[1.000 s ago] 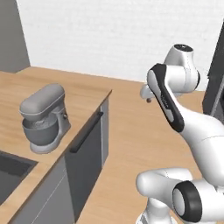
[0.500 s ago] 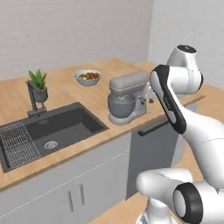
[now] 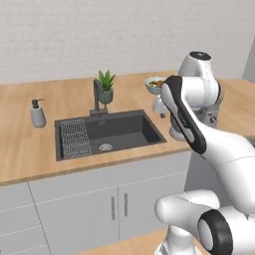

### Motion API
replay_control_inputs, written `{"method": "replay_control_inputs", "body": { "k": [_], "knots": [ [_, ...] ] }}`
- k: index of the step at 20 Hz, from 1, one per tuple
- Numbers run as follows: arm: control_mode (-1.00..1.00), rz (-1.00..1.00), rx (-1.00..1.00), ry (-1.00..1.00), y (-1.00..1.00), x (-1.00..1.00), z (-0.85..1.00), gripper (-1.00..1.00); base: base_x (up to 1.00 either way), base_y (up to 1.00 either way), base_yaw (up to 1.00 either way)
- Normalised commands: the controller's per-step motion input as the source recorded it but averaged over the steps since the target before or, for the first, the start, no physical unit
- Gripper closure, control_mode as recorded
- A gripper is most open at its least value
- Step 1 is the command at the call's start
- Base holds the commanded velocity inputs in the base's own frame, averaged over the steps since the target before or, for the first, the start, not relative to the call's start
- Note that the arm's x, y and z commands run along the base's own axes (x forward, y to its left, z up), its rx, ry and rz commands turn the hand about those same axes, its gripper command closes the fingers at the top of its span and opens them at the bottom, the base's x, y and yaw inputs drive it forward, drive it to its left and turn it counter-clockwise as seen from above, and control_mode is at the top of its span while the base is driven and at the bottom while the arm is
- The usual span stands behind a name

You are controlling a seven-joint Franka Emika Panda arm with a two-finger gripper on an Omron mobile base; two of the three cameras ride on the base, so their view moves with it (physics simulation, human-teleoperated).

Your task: Navigate to the stand mixer.

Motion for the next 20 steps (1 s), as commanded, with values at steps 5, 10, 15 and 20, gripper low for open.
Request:
{"method": "replay_control_inputs", "body": {
  "k": [5, 10, 15, 20],
  "knots": [
    [1.0, 0.0, 0.0, 0.0, 0.0, 0.0, 0.0, -1.0, 0.73, -0.79, 0.23],
    [1.0, 0.0, 0.0, 0.0, 0.0, 0.0, 0.0, -1.0, 0.55, -1.0, 0.18],
    [1.0, 0.0, 0.0, 0.0, 0.0, 0.0, 0.0, -1.0, 0.25, -0.84, 0.12],
    [1.0, 0.0, 0.0, 0.0, 0.0, 0.0, 0.0, -1.0, 0.0, -0.1, 0.04]
  ]
}}
